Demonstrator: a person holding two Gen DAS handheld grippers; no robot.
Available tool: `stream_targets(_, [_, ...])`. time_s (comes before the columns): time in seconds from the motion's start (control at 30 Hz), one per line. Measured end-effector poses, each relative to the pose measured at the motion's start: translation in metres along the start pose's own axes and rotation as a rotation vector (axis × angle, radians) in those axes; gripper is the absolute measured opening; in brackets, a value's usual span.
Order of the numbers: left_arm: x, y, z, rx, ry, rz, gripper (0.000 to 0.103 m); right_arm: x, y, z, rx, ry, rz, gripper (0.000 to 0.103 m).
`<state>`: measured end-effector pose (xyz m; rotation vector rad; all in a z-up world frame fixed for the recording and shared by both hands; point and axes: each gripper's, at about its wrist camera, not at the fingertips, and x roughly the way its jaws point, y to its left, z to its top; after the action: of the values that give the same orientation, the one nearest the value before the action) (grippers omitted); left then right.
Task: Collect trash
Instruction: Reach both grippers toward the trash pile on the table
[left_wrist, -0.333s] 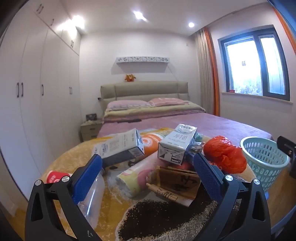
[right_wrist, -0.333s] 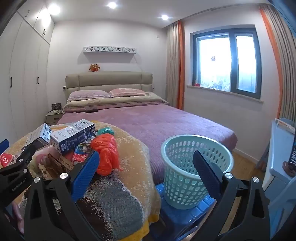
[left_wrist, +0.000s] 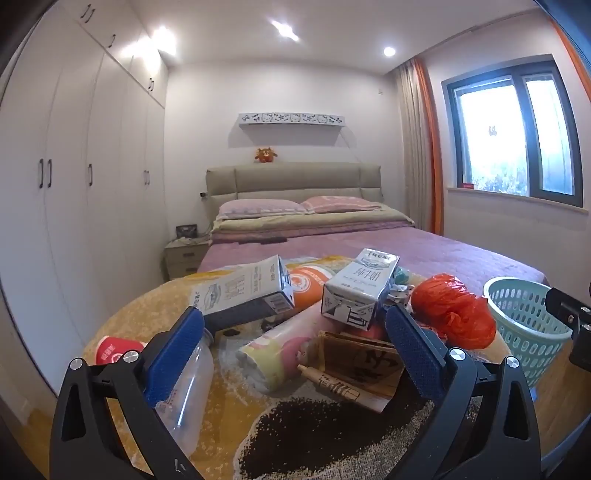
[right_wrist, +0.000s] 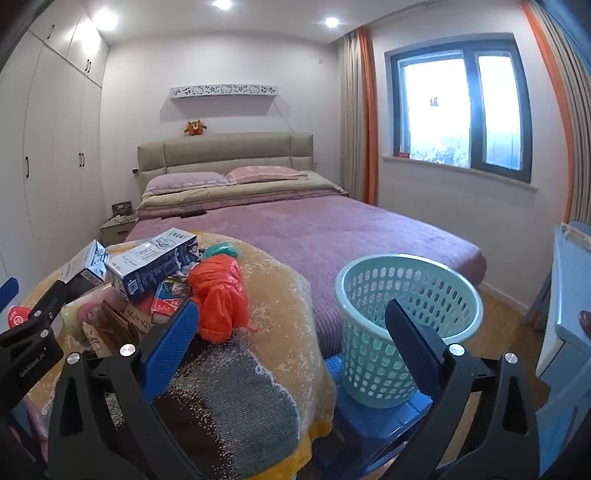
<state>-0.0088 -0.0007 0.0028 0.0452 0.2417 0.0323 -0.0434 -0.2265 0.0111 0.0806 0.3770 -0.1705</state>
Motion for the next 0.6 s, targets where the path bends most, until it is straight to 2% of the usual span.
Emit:
stream_targets(0.13, [-0.003, 0.000, 0.000, -0.007, 0.014, 0.006, 0.096, 0.000, 0.013, 0.001, 0.001, 0.006, 0.005, 0.095])
stream_targets(0.6, [0.010, 0.009, -0.003, -0.047, 0.036, 0.014, 0.096, -0.007, 0.014, 0.003, 0.000, 0.006, 0.007, 0.095])
